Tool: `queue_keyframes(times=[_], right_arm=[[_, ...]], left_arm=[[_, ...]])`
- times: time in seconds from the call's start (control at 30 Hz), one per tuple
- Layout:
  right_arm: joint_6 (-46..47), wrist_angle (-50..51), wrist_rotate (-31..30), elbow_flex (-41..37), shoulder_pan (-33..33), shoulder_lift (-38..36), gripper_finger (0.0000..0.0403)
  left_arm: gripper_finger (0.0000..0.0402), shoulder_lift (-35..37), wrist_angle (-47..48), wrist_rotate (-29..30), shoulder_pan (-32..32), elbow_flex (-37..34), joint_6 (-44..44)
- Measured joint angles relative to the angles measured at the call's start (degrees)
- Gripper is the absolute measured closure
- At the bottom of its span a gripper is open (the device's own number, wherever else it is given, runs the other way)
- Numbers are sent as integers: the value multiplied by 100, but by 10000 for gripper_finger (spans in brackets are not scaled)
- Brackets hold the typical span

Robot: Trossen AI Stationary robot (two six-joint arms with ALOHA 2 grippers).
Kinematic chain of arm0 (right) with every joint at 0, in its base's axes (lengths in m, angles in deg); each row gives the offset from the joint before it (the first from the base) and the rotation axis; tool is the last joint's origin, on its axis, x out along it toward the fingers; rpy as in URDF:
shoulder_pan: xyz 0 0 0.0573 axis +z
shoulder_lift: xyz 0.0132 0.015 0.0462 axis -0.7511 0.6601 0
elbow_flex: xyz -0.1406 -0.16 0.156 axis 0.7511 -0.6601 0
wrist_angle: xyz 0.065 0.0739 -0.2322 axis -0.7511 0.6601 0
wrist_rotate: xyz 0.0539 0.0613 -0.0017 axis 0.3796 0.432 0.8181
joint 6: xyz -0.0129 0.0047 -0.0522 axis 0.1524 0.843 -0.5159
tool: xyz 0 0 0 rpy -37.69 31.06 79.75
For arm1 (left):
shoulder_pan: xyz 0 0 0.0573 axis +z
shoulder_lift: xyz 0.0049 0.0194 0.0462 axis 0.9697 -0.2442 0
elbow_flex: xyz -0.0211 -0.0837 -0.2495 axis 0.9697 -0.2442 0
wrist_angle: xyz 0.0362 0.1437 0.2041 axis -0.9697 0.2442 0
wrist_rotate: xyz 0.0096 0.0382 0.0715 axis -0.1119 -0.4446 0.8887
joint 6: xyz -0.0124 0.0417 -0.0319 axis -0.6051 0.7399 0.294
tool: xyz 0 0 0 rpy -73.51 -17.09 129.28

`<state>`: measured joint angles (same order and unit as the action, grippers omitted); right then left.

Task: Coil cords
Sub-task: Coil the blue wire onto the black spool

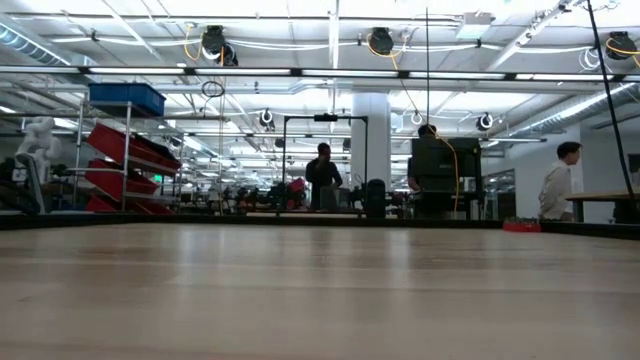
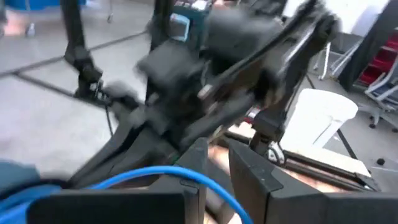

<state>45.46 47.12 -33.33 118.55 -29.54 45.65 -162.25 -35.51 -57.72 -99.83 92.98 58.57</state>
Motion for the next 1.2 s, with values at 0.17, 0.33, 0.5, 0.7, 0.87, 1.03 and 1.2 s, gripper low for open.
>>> queue_keyframes(times=[0.17,0.33,0.5,0.7,0.87,1.03,1.2], right_arm=[[130,99,11,87,-298,0,348],[171,191,434,114,-755,-2,348],[186,378,564,114,-1127,-2,348],[153,844,591,114,-1484,-4,348],[300,1856,401,114,-1562,-100,348],[922,3349,-112,110,-1377,-437,348],[1581,3779,-131,110,-580,-688,348]], left_arm=[[402,-90,-201,-199,37,0,16],[401,-91,-450,-330,37,0,40],[401,-91,-643,-490,14,0,269],[402,-94,-716,-592,-22,0,314],[401,-94,-716,-592,-24,0,314],[401,-94,-712,-592,-64,0,317],[401,-94,-709,-526,-66,0,323]])
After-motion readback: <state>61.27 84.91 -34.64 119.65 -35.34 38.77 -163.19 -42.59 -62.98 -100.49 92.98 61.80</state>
